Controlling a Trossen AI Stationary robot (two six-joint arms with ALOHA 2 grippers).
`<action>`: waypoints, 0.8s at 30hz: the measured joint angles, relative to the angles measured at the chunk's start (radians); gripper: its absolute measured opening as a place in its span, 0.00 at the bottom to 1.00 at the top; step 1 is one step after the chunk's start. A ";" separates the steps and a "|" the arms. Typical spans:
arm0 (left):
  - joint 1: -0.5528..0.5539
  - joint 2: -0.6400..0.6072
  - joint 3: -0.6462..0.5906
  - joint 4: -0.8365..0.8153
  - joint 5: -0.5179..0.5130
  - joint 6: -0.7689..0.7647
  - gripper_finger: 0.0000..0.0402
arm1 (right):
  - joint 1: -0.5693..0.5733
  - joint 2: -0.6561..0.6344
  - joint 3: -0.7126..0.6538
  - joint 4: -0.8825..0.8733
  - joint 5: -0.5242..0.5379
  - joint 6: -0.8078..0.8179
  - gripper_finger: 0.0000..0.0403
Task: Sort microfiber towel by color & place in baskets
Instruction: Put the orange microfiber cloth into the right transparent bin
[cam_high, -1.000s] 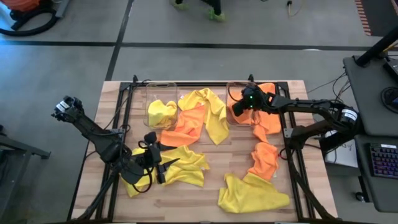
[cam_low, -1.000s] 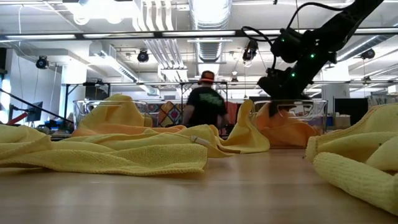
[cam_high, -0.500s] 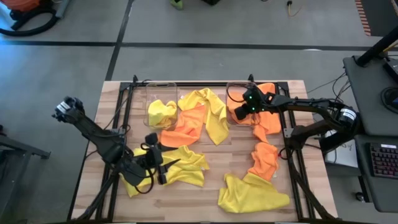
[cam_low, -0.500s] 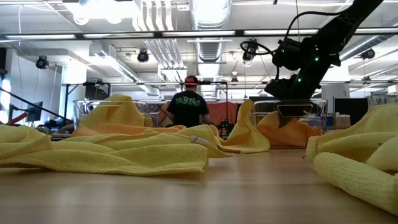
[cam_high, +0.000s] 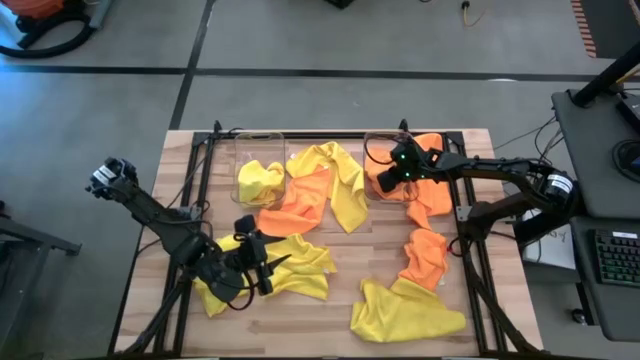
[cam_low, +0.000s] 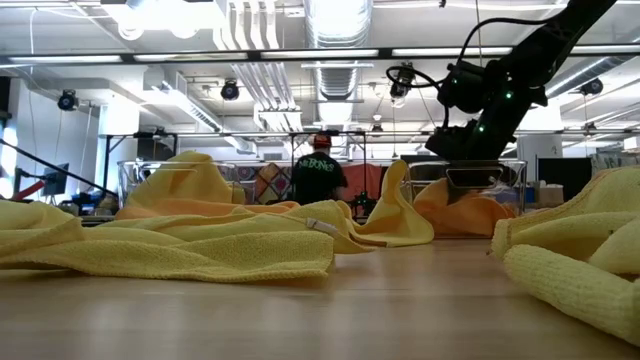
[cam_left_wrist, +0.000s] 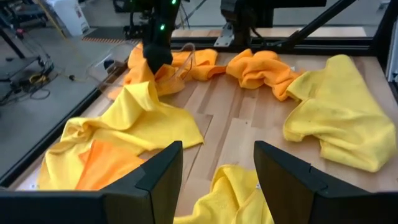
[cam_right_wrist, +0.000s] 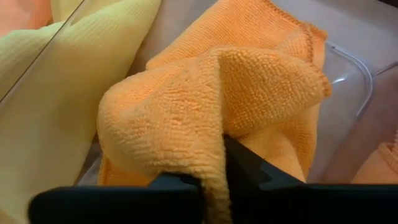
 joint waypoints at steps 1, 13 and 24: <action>0.000 0.000 0.000 -0.008 0.000 -0.012 0.45 | 0.000 0.000 0.000 -0.001 0.000 0.001 0.16; 0.003 0.000 0.000 -0.043 0.000 -0.079 0.45 | 0.000 0.000 0.000 -0.008 -0.003 0.019 0.54; 0.003 0.000 0.000 -0.043 0.001 -0.083 0.45 | 0.000 -0.012 0.011 -0.019 -0.003 0.027 0.61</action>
